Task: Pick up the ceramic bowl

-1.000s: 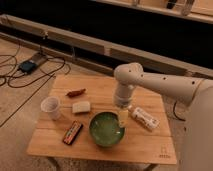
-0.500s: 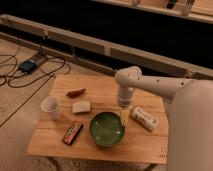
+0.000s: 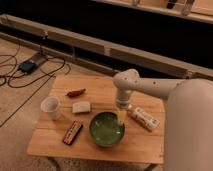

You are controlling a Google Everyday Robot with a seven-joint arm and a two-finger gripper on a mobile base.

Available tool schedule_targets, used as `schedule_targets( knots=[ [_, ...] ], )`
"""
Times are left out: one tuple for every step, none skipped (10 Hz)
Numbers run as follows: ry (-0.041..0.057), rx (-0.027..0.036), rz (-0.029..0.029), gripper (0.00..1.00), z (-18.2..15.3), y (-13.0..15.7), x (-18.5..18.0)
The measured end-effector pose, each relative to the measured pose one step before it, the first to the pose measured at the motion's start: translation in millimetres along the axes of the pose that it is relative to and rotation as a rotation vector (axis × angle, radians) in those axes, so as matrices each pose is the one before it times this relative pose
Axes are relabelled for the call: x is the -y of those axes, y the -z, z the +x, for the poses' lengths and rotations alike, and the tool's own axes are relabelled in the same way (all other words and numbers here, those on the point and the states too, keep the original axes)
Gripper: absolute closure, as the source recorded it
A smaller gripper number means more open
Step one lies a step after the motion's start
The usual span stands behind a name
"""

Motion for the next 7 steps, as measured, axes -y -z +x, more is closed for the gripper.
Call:
schedule_targets(
  knots=[
    [-0.02736, -0.002, 0.00587, 0.2, -0.54, -3.33, -0.35],
    [-0.03169, -0.00888, 0.00673, 0.2, 0.22, -4.5, -0.45],
    [-0.02749, -0.00835, 0.0045, 0.24, -0.52, -4.66, -1.09],
    [-0.01869, -0.0066, 0.00542, 0.31, -0.71, -3.79, -0.34],
    [-0.01452, -0.00179, 0.00457, 0.42, -1.99, -2.32, -0.64],
    [-0.01223, -0.00366, -0.00037, 0.54, -0.51, -1.66, -1.77],
    [-0.00414, 0.00061, -0.00223, 0.63, -1.03, -0.5, -2.07]
  ],
)
